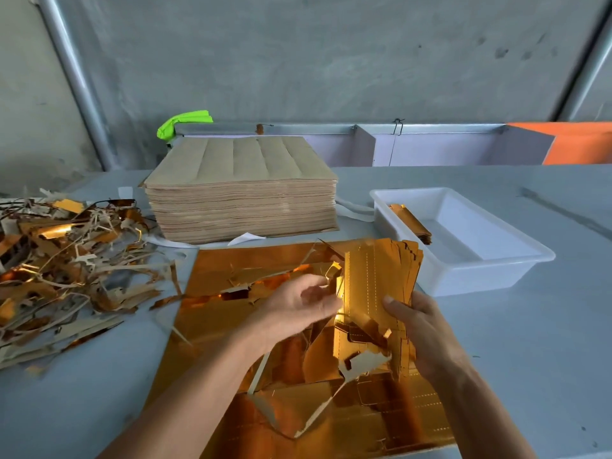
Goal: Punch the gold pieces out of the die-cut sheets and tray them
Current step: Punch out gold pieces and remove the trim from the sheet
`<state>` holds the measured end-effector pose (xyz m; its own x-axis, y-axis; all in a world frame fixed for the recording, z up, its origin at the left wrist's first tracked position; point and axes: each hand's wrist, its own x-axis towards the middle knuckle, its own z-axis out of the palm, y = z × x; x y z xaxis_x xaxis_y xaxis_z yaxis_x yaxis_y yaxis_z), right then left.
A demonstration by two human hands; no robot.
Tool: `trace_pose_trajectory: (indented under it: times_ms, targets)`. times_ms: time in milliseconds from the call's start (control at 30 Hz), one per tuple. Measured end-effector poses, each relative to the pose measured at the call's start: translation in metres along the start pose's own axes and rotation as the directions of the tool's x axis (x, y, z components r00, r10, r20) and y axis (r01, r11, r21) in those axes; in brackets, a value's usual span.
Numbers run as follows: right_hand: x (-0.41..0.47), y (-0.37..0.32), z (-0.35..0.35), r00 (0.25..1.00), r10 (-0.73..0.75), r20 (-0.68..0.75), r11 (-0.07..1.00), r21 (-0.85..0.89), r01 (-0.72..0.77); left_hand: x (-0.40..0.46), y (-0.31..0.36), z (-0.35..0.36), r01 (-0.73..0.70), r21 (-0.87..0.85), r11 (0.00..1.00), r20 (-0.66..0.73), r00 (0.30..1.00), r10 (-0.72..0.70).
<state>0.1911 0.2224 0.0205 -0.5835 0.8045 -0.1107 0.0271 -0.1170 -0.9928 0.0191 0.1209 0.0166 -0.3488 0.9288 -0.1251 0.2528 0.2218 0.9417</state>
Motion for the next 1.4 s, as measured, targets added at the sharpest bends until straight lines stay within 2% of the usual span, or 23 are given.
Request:
trace_pose_trajectory:
  times_ms: [67,100,133,233,267,333,433,500,567,633,733,933,1033,1100,1233,1333,1400]
  targets:
    - [0.001,0.002,-0.002,1.0,0.0,-0.004,1.0,0.0,0.0,-0.004,-0.006,0.001,-0.05,0.198,0.979,0.096,0.995,0.031]
    - [0.002,0.002,-0.003,1.0,0.0,0.001,1.0,-0.012,0.0,-0.005,-0.009,0.001,-0.08,0.318,0.945,0.1,0.994,0.051]
    - [0.002,0.002,-0.003,1.0,-0.002,0.003,0.999,-0.034,0.002,-0.004,-0.012,0.0,-0.106,0.416,0.903,0.08,0.994,0.08]
    - [0.002,0.002,-0.003,1.0,0.019,-0.02,0.991,-0.13,-0.022,-0.005,-0.016,0.001,-0.227,0.531,0.816,-0.018,0.96,0.279]
    - [0.002,0.002,-0.004,0.999,0.029,-0.041,0.985,-0.167,-0.035,-0.006,-0.017,0.001,-0.275,0.606,0.747,-0.053,0.923,0.382]
    - [0.003,0.002,-0.005,0.994,0.058,-0.096,0.973,-0.219,-0.078,-0.009,-0.02,0.0,-0.316,0.743,0.59,-0.141,0.787,0.6]
    - [0.007,0.005,-0.002,0.984,0.12,-0.134,0.962,-0.23,-0.149,-0.011,-0.016,0.003,-0.334,0.783,0.524,-0.291,0.548,0.784]
    - [0.009,0.008,0.003,0.981,0.157,-0.113,0.958,-0.225,-0.179,-0.011,-0.012,0.012,-0.35,0.824,0.447,-0.274,0.444,0.853]
    - [0.009,0.007,0.009,0.981,0.179,-0.074,0.964,-0.184,-0.19,-0.01,-0.009,0.023,-0.36,0.871,0.334,-0.178,0.404,0.897]
    - [0.01,0.006,0.012,0.983,0.184,-0.03,0.977,-0.106,-0.186,-0.011,-0.01,0.033,-0.404,0.879,0.254,-0.047,0.457,0.888]
    - [0.009,0.008,0.013,0.991,0.137,0.0,0.99,-0.031,-0.137,-0.012,-0.011,0.04,-0.456,0.857,0.238,0.076,0.569,0.819]
    - [0.003,0.018,0.01,0.989,0.141,-0.046,0.975,0.179,-0.131,-0.018,-0.008,0.045,-0.47,0.841,0.267,0.112,0.635,0.764]
    - [0.001,0.024,0.012,0.993,0.078,-0.088,0.981,0.185,-0.061,-0.02,-0.012,0.048,-0.456,0.829,0.323,0.088,0.677,0.731]
    - [-0.002,0.028,0.015,0.996,0.008,-0.092,0.99,0.139,0.005,-0.022,-0.013,0.049,-0.458,0.822,0.339,0.089,0.691,0.717]
    - [-0.004,0.031,0.02,0.996,-0.049,-0.078,0.993,0.102,0.057,-0.022,-0.013,0.05,-0.469,0.836,0.284,0.128,0.67,0.731]
    - [-0.001,0.03,0.017,0.991,0.064,-0.121,0.981,0.187,-0.04,-0.023,-0.014,0.049,-0.489,0.834,0.257,0.167,0.667,0.726]
    - [0.002,0.03,0.01,0.981,0.141,-0.136,0.968,0.229,-0.107,-0.025,-0.016,0.046,-0.52,0.799,0.302,0.153,0.661,0.734]
